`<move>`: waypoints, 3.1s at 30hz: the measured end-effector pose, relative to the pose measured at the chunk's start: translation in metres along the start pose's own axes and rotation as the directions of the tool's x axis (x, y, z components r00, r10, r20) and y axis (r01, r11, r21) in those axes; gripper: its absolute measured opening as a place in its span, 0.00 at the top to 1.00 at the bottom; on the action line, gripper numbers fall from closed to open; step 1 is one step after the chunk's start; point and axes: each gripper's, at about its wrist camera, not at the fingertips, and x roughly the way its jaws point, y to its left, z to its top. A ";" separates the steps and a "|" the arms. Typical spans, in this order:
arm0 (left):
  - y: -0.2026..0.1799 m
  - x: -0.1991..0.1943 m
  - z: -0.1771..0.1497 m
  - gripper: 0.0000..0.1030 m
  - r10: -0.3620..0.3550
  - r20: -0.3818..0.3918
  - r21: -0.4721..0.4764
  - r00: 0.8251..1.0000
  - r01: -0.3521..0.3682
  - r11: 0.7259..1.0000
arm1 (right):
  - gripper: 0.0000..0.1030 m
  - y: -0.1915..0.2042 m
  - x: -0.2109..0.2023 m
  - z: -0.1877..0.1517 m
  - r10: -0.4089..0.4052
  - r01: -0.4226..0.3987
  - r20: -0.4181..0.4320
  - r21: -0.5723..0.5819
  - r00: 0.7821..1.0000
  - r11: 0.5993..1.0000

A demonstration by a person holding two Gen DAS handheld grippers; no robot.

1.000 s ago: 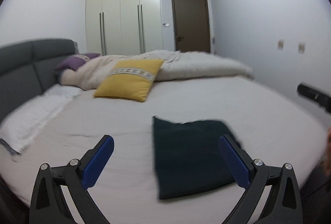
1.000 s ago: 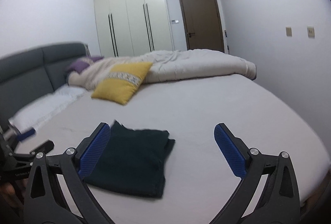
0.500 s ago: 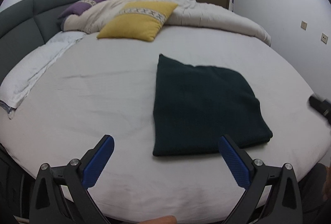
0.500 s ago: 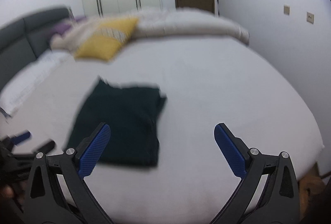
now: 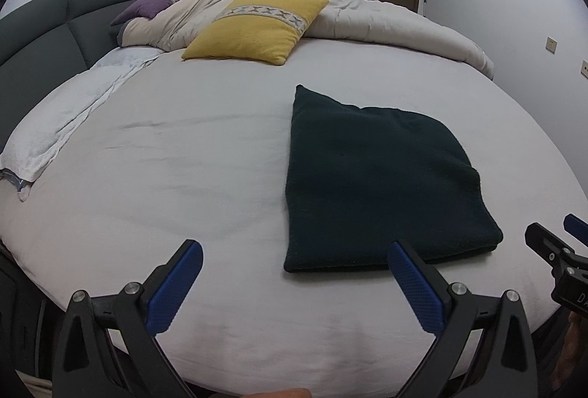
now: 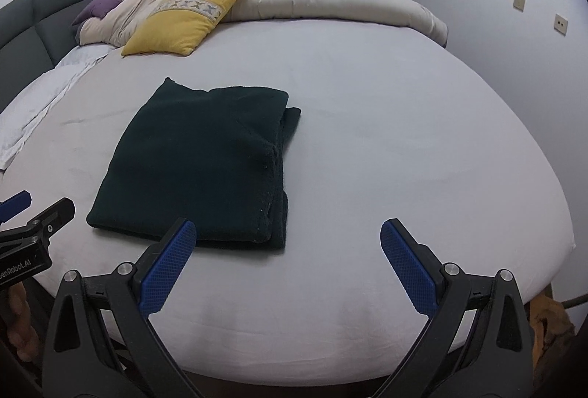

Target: Fold small clothes

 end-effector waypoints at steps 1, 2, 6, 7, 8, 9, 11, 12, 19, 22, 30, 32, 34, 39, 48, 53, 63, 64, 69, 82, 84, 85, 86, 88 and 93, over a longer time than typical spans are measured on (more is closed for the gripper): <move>0.001 0.001 0.000 0.00 0.000 -0.001 0.001 1.000 0.000 1.000 | 0.01 -0.001 -0.002 0.000 0.001 -0.001 -0.003 0.001 1.000 1.000; 0.001 0.001 0.000 0.00 0.001 -0.002 0.001 1.000 -0.001 1.000 | 0.01 -0.002 -0.005 0.001 0.002 -0.002 -0.005 0.002 1.000 1.000; 0.001 0.001 0.000 0.00 0.004 -0.001 -0.001 1.000 -0.004 1.000 | 0.01 -0.003 -0.008 0.003 0.005 -0.005 -0.006 -0.003 1.000 1.000; 0.001 0.001 0.000 0.00 0.005 0.000 -0.001 1.000 -0.005 1.000 | 0.01 -0.003 -0.009 0.003 0.006 -0.006 -0.006 -0.003 1.000 1.000; 0.001 0.002 0.001 0.00 0.005 -0.001 -0.001 1.000 -0.005 1.000 | 0.01 -0.002 -0.008 0.003 0.007 -0.007 -0.007 -0.003 1.000 1.000; 0.001 0.002 0.001 0.00 0.004 -0.001 -0.001 1.000 -0.004 1.000 | 0.01 -0.002 -0.009 0.003 0.007 -0.007 -0.008 -0.003 1.000 1.000; 0.002 0.002 0.001 0.00 0.004 -0.002 -0.001 1.000 -0.004 1.000 | 0.01 -0.002 -0.009 0.003 0.008 -0.008 -0.009 -0.002 1.000 1.000; 0.001 0.002 0.001 0.00 0.004 -0.002 -0.001 1.000 -0.004 1.000 | 0.01 -0.002 -0.009 0.003 0.008 -0.008 -0.009 -0.002 1.000 1.000; 0.002 0.002 0.000 0.00 0.004 -0.004 -0.006 1.000 -0.004 1.000 | 0.01 -0.001 -0.008 0.003 0.009 -0.009 -0.013 0.000 1.000 1.000; 0.003 0.003 0.000 0.00 0.004 -0.005 -0.007 1.000 -0.004 1.000 | 0.01 -0.001 -0.007 0.002 0.009 -0.009 -0.014 0.003 1.000 1.000; 0.004 0.003 -0.001 0.00 0.002 -0.005 -0.008 1.000 -0.002 1.000 | 0.01 -0.002 -0.005 0.003 0.012 -0.012 -0.019 0.007 1.000 1.000; 0.004 0.003 -0.001 0.00 0.002 -0.005 -0.008 1.000 -0.002 1.000 | 0.01 -0.003 -0.005 0.003 0.012 -0.012 -0.019 0.008 1.000 1.000; 0.004 0.003 -0.001 0.00 0.002 -0.005 -0.008 1.000 -0.002 1.000 | 0.01 -0.003 -0.005 0.003 0.012 -0.012 -0.019 0.007 1.000 1.000; 0.005 0.003 0.000 0.00 0.001 -0.005 -0.007 1.000 -0.001 1.000 | 0.01 -0.003 -0.005 0.004 0.012 -0.012 -0.017 0.007 1.000 1.000; 0.005 0.003 0.000 0.00 0.001 -0.006 -0.008 1.000 -0.001 1.000 | 0.01 -0.002 -0.005 0.003 0.013 -0.013 -0.019 0.009 1.000 1.000; 0.005 0.002 -0.002 0.00 0.001 -0.007 -0.011 1.000 -0.001 1.000 | 0.01 -0.002 -0.005 0.003 0.014 -0.014 -0.020 0.009 1.000 1.000; 0.004 0.002 -0.005 0.00 0.004 -0.008 -0.014 1.000 -0.004 1.000 | 0.01 -0.001 -0.005 0.003 0.015 -0.014 -0.021 0.009 1.000 1.000; 0.004 0.002 -0.004 0.00 0.003 -0.009 -0.015 1.000 -0.003 1.000 | 0.01 -0.001 -0.005 0.003 0.015 -0.015 -0.021 0.010 1.000 1.000; 0.005 0.002 -0.005 0.00 0.002 -0.009 -0.013 1.000 -0.002 1.000 | 0.01 0.000 -0.005 0.002 0.016 -0.016 -0.022 0.010 1.000 1.000; 0.005 0.002 -0.005 0.00 0.002 -0.010 -0.013 1.000 -0.003 1.000 | 0.01 0.003 -0.005 -0.001 0.019 -0.019 -0.024 0.013 1.000 1.000; 0.004 0.002 -0.005 0.00 0.002 -0.009 -0.014 1.000 -0.002 1.000 | 0.01 0.003 -0.005 -0.002 0.021 -0.020 -0.025 0.014 0.999 1.000; 0.004 0.002 -0.005 0.00 0.003 -0.009 -0.014 1.000 -0.003 1.000 | 0.01 0.004 -0.005 -0.002 0.021 -0.021 -0.025 0.015 0.999 1.000; 0.004 0.002 -0.005 0.00 0.004 -0.009 -0.013 1.000 -0.004 1.000 | 0.01 0.003 -0.005 -0.002 0.021 -0.021 -0.025 0.015 0.999 1.000; 0.005 0.002 -0.004 0.00 0.002 -0.011 -0.015 1.000 -0.002 1.000 | 0.01 0.003 -0.005 -0.002 0.022 -0.022 -0.026 0.015 0.999 1.000; 0.005 0.002 -0.005 0.00 0.001 -0.010 -0.014 1.000 -0.001 1.000 | 0.01 0.004 -0.004 -0.004 0.027 -0.026 -0.033 0.021 0.999 0.999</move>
